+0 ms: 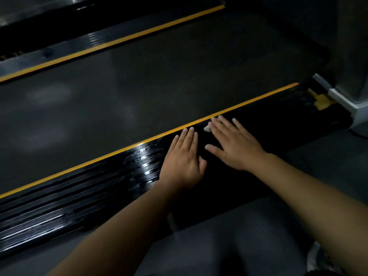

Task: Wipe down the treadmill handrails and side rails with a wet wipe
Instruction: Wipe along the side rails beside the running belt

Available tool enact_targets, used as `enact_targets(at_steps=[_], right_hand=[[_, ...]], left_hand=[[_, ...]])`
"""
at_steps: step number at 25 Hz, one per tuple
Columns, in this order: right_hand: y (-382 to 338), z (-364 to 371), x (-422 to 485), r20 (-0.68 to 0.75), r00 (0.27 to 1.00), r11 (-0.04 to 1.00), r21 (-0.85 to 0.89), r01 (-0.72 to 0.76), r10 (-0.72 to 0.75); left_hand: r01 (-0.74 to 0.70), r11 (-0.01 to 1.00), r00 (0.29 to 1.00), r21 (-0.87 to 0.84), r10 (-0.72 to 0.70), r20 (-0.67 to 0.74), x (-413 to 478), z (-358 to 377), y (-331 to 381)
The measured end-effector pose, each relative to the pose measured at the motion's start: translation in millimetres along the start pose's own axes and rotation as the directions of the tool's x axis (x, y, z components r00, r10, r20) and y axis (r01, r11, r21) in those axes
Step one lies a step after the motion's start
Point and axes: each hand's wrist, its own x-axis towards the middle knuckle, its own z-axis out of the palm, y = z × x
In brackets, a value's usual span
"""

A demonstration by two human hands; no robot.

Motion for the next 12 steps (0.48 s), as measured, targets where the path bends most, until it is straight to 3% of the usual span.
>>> enact_targets(at_steps=[5,8,12], right_hand=[[-5.5,-3.1,17.4,0.009,0.995,0.994,-0.039,0.101,-0.100],[2.0,-11.3,21.0,0.004,1.000,1.000,0.001,0.027,-0.027],[-6.7,-14.0,15.9,0.037,0.994,0.995,0.005,0.101,-0.101]], left_hand=[[0.012,1.000,1.000,-0.010,-0.012,0.015,-2.1,2.1,-2.6],[0.020,1.000,1.000,-0.018,-0.020,0.015,-0.2,0.7,-2.0],[0.026,0.999,0.999,-0.019,-0.025,0.045,1.8,-0.5,-2.1]])
